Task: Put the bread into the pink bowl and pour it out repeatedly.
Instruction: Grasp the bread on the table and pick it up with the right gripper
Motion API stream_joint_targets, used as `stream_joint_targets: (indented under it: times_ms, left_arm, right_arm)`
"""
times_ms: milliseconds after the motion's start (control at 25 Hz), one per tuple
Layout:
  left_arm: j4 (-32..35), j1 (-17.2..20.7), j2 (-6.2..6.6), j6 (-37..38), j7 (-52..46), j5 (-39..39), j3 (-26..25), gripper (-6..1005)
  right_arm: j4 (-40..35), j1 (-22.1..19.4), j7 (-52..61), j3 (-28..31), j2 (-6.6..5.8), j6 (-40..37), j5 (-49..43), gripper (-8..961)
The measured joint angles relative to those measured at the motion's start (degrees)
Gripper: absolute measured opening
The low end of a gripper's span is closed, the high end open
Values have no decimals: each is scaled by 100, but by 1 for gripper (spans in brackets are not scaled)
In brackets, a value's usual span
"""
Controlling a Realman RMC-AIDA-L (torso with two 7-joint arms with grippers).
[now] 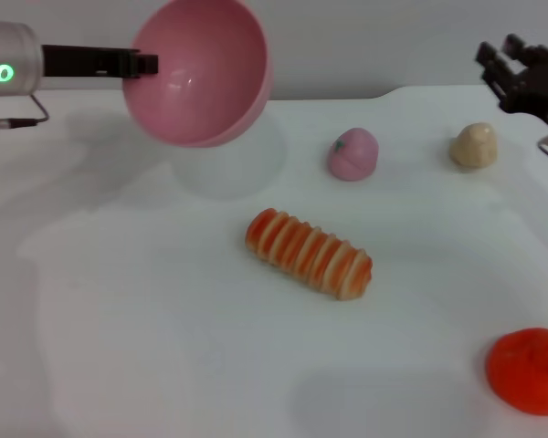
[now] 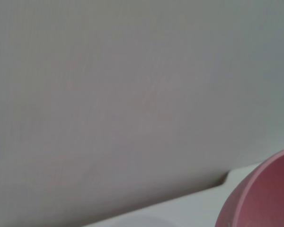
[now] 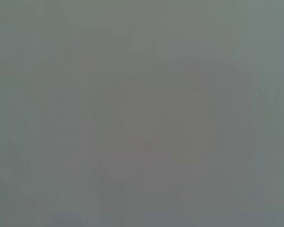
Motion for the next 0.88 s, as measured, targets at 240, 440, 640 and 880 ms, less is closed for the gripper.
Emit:
stream_joint_targets:
  times_ms: [240,440,640,880]
  left_arm:
    - [5,91,107,-297,5,-1,-127,48]
    - [7,115,44,-281,46,212,-138,48]
    - [15,73,-23,-242,53,456,-142,48]
    - [83,61,-79,-182,76,589,-147,48]
  right_arm:
    - [-211,703,2951,25,-247,-637,-2555,370]
    - [-766,1318,5673,-12,-329,-289,-5403,371]
    - [-1061,2062,7406,47,-303,982,-7848,371]
    - [-903,2856,7562,26,-304,2684,-8356,371]
